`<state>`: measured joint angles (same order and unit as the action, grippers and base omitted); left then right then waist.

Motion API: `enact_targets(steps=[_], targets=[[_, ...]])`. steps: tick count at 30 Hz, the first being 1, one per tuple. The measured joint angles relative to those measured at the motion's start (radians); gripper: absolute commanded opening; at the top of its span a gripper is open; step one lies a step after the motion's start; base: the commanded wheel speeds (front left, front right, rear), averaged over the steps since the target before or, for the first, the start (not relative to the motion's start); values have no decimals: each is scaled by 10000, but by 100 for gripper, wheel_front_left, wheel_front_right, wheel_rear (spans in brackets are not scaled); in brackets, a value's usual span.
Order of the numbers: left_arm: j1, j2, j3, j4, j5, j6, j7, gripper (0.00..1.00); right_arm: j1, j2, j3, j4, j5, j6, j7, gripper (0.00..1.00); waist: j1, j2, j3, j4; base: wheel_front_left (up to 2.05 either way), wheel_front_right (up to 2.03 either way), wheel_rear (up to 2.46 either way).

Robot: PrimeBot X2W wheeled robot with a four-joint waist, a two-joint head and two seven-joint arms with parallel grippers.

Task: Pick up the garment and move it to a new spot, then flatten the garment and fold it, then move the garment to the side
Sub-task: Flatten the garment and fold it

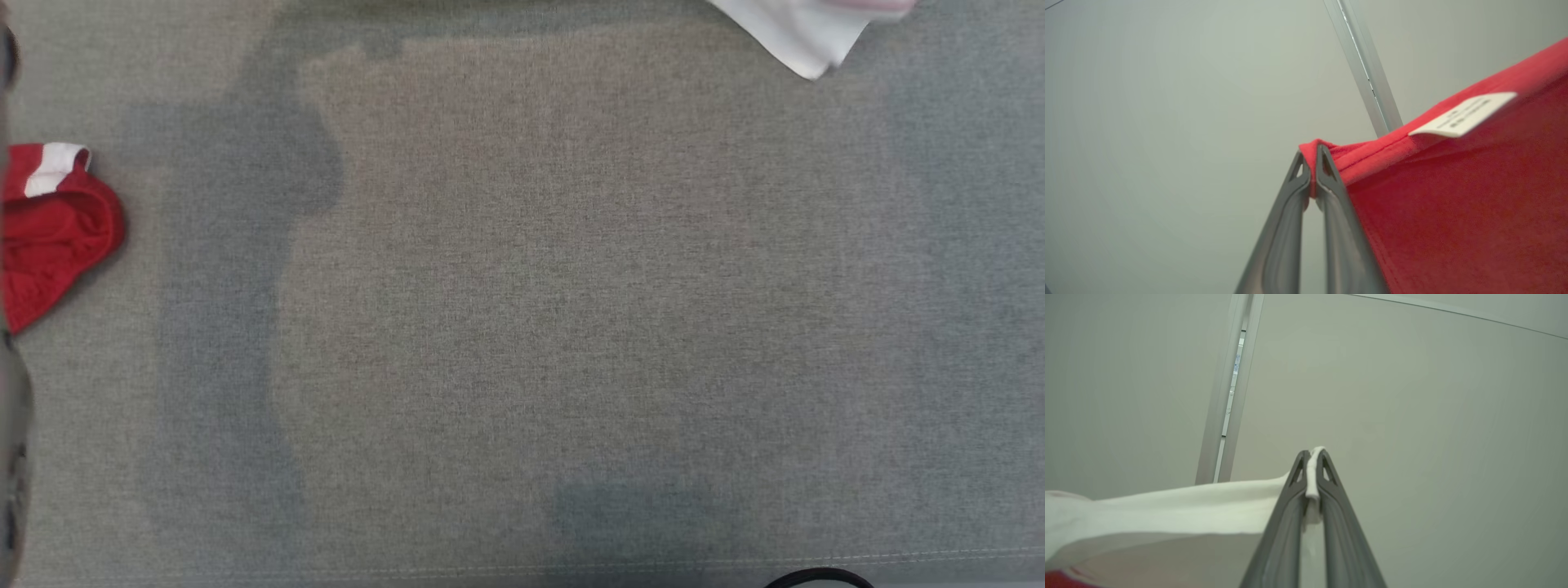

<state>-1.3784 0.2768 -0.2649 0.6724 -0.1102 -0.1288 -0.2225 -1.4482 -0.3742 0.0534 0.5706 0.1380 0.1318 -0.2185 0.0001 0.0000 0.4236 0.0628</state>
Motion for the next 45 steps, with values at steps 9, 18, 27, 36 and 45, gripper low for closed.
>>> enact_targets(steps=[9,18,27,36,45], targets=[[-2533,274,71,644,571,667,-401,0,-2858,0,-556,585,-1758,0,-428,0,1,0,979,266,0,0,0],[-6,209,382,535,-142,403,-426,0,-875,-107,-625,4,-823,10,-443,0,1,-1,1695,194,0,0,0],[4448,-738,1436,-740,-790,493,-424,0,4868,-405,-780,-1747,1728,13,-441,0,1,0,2162,-239,0,0,0],[8101,-1825,2169,-1346,-802,257,-426,0,9343,219,-832,-2441,2775,8,-441,0,-1,0,1079,-425,0,0,0],[10611,-2201,2368,-932,-677,86,-430,0,11866,692,-639,-2466,2805,4,-441,0,-2,0,-740,-448,0,0,0]])
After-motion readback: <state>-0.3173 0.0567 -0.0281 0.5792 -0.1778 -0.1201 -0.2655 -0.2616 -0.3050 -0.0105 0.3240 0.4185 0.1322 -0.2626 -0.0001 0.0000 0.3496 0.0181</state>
